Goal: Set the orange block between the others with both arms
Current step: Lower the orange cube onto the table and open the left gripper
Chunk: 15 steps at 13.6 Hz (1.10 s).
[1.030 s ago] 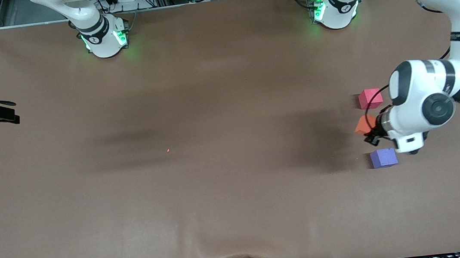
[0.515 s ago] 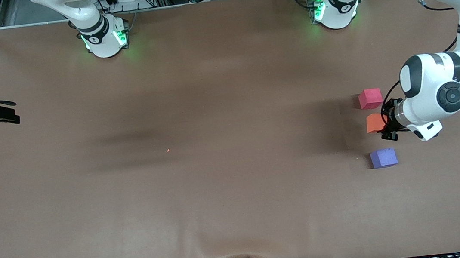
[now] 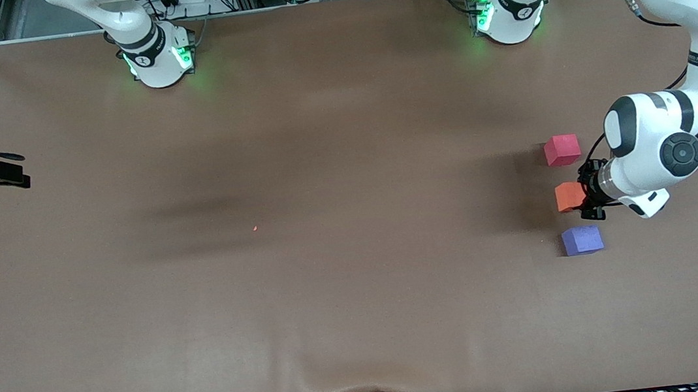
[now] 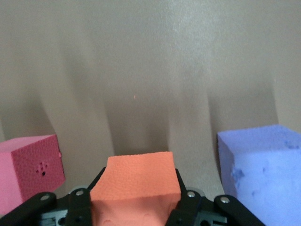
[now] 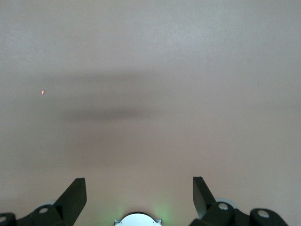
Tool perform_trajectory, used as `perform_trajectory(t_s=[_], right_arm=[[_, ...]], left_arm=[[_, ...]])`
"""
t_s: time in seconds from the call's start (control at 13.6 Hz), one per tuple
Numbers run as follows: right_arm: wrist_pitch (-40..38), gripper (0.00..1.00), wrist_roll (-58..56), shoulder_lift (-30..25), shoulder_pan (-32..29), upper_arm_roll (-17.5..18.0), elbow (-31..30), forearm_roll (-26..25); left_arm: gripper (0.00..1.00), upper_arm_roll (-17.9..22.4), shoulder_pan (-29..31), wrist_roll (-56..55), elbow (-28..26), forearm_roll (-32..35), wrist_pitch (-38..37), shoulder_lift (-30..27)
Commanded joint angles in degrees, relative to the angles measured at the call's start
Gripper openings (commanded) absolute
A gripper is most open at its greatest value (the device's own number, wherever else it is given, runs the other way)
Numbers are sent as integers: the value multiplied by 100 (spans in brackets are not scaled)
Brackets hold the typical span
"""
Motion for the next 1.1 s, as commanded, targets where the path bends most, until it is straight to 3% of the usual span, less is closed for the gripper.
perform_trajectory(t_s=[0.0,0.88,0.96,1.03], right_arm=[[-11,100,11,-23,-10,28,-7,-110],[-11,100,11,-23,-2,28,-7,-110],[-11,100,11,-23,-10,28,-7,-110],[-11,100,11,-23,-10,28,-7,-110]], left_arm=[[0,-39,44,-91,-48,-4,275,74],[0,-39,44,-319,-57,-13,750,311],[35,-39,44,-528,-57,-13,786,311],[99,-39,44,-635,-57,-4,786,311]])
